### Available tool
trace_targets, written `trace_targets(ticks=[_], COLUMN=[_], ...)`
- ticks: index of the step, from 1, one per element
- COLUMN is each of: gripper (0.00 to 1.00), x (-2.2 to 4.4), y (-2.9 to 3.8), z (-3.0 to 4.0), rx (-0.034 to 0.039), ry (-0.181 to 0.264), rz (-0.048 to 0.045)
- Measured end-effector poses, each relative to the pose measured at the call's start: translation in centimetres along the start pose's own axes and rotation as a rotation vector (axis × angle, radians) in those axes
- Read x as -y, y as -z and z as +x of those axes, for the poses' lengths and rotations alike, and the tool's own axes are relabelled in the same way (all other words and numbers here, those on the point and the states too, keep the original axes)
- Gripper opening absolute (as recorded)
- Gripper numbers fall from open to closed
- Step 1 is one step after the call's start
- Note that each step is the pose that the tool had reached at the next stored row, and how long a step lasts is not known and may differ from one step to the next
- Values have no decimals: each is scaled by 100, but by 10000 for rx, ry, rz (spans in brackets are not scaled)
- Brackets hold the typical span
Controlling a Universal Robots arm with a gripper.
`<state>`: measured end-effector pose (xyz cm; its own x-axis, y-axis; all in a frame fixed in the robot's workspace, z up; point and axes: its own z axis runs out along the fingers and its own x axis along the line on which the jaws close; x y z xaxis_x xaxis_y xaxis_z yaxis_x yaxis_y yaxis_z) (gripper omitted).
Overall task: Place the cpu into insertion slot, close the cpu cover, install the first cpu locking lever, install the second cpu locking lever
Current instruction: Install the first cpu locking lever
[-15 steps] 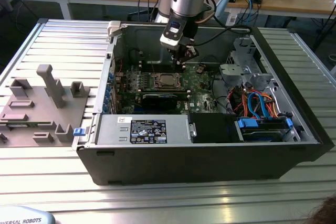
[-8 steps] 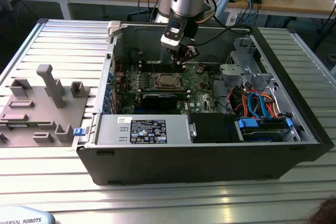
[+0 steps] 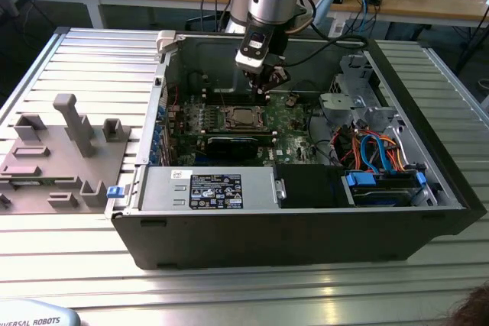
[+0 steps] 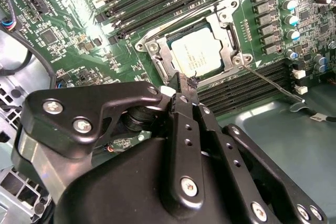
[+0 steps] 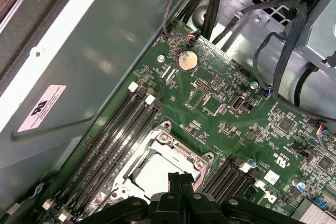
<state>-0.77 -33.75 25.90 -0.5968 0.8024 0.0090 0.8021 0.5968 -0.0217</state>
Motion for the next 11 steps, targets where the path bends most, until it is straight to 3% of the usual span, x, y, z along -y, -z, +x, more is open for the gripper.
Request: trace_targets(ticks=[11], gripper=[11], x=[0], y=[0], z=[0], rx=[6], ry=[289], rz=[2])
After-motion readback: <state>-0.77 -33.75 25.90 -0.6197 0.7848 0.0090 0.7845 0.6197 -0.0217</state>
